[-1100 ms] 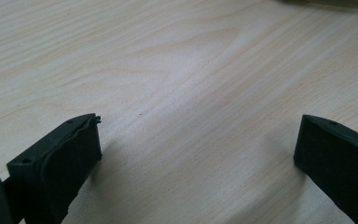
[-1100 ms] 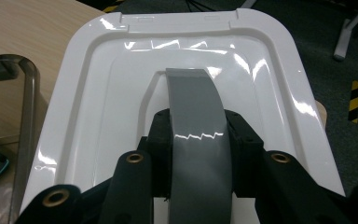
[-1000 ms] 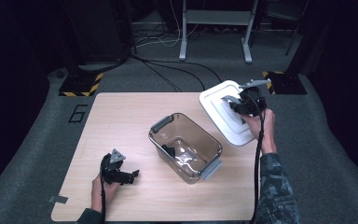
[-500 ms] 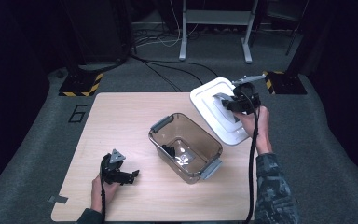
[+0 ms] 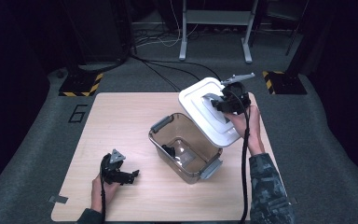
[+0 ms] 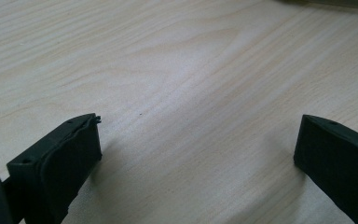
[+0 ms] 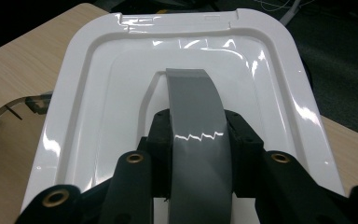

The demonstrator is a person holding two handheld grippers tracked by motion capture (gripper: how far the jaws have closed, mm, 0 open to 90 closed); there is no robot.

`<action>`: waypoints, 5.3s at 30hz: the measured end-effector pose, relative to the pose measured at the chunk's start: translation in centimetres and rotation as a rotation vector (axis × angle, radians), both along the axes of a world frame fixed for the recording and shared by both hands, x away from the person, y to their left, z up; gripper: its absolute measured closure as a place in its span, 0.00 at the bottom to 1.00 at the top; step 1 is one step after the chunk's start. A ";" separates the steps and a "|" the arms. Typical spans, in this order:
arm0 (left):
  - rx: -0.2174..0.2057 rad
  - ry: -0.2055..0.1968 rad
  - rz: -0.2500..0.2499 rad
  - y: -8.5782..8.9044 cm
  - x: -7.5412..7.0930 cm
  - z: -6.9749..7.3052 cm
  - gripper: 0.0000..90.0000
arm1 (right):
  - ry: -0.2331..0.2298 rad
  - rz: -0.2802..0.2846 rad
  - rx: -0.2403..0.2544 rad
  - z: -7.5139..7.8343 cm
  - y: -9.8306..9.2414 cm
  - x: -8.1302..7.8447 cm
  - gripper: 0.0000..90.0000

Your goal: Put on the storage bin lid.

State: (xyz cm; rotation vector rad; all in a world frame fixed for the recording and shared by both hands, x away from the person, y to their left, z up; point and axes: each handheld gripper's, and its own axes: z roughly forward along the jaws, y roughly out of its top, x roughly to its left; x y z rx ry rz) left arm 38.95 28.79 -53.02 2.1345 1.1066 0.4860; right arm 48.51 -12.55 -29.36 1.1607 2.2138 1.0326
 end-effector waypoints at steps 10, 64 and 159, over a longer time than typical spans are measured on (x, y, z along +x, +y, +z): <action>0.000 0.000 -0.001 0.0 0.0 0.0 0.00 | 0.014 0.048 0.010 0.0 1.5 -0.5 0.74; -0.003 0.007 -0.002 0.0 0.0 0.1 0.00 | 0.130 0.167 0.010 -4.6 7.9 -2.6 0.74; 0.002 0.008 -0.009 0.1 0.0 0.1 0.00 | 0.134 -0.298 0.096 -18.4 -10.7 -3.2 0.00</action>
